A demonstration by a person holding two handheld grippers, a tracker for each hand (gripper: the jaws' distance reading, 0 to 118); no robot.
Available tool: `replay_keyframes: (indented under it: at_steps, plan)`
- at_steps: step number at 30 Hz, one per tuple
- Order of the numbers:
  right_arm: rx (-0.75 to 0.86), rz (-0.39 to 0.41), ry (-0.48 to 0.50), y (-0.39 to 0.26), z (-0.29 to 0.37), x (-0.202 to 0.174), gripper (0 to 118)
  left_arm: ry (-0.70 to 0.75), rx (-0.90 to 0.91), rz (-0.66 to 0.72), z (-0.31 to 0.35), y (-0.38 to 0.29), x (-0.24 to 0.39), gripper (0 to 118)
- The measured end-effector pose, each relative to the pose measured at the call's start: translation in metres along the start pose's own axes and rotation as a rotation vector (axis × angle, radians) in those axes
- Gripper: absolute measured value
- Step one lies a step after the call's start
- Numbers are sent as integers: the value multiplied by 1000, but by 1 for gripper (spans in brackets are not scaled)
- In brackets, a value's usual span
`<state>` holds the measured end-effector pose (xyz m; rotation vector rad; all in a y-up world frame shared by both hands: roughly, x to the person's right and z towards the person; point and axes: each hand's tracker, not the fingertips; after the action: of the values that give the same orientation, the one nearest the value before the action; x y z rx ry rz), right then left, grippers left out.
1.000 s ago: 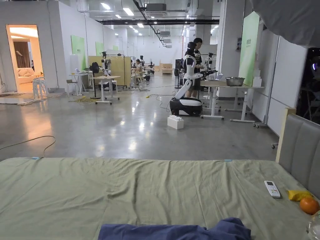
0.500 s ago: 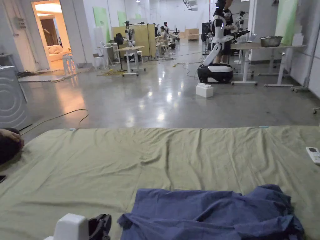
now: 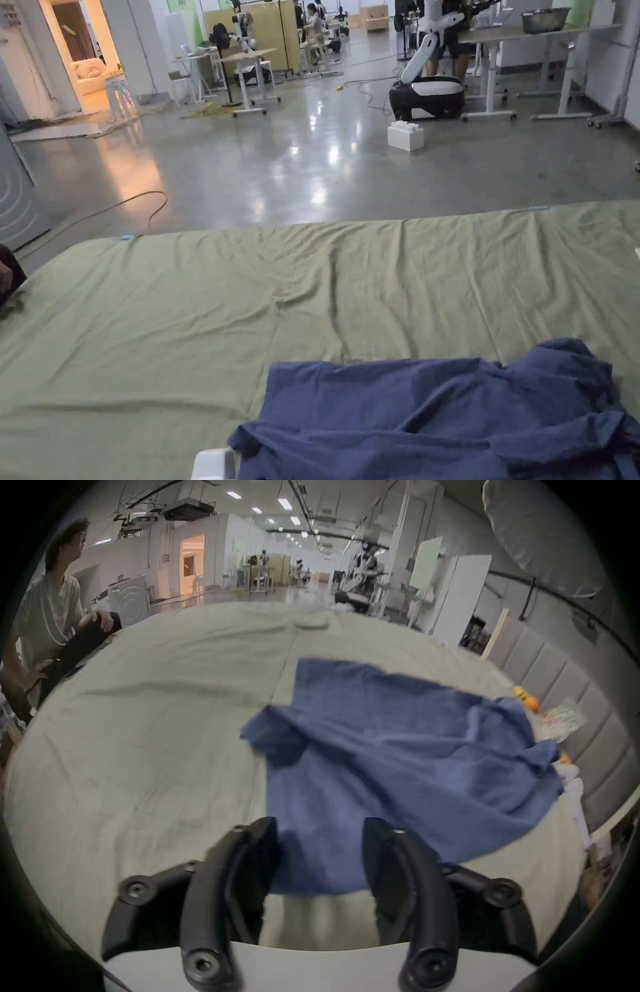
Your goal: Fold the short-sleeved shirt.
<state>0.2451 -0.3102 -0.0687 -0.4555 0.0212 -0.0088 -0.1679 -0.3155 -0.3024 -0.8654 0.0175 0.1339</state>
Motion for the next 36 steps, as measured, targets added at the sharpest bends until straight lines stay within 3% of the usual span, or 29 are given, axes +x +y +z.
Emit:
replay_keyframes:
  at_steps: [1, 4, 6, 10, 13, 14, 15, 16, 17, 18, 22, 24, 25, 26, 28, 30, 33, 36]
  plan:
    - [-8, -4, -7, -1, -1, 1, 0, 71, -26, -18, -18, -3, 9, 40]
    - [-32, -11, -18, -6, -6, 4, 0, 51, -1, 6, -28, -5, -3, 36]
    - [-44, -14, -12, -9, -10, 4, 0, 43, -4, 19, -28, -2, -6, 14]
    - [-55, -38, 26, -2, -30, 1, 0, 35, -27, 23, -28, 9, 14, 8]
    - [-109, -80, 77, 12, -71, 4, 2, 87, -45, -67, -39, -4, 32, 8]
    - [-142, -105, 87, 15, -88, 5, 11, 89, -48, -108, -44, -11, 30, 8]
    - [-179, -140, 93, 17, -111, 8, 42, 86, -53, -138, -44, -15, 31, 8]
    - [-210, -178, 91, 17, -136, 12, 66, 82, -54, -114, -44, -10, 28, 8]
    - [-242, -204, 84, 17, -157, 14, 77, 79, -60, -107, -44, -8, 25, 8]
    - [-293, -212, 64, 15, -183, 16, 78, 66, -71, -65, -46, 1, 20, 8]
    - [-397, -148, -58, 7, -263, 12, 77, 64, -89, -87, -46, 3, 21, 8]
    - [-405, -158, -40, 1, -288, 13, 74, 66, -93, -104, -47, 1, 23, 8]
    - [-432, -154, -43, -2, -296, 12, 66, 67, -89, -111, -47, -2, 24, 8]
    - [-472, -114, -63, -5, -303, 10, 50, 70, -77, -119, -43, -6, 30, 8]
    - [-409, -48, -61, -9, -298, 1, 32, 67, -37, -140, -39, -20, 33, 8]
    - [-414, -78, -41, -10, -294, -5, 13, 76, -20, -144, -52, -31, 26, 8]
    - [-406, -78, -43, -3, -288, -3, 11, 62, -71, -72, -51, -1, 14, 8]
    - [-346, -116, -17, 9, -261, 2, 10, -100, 20, 118, 20, 22, -12, 7]
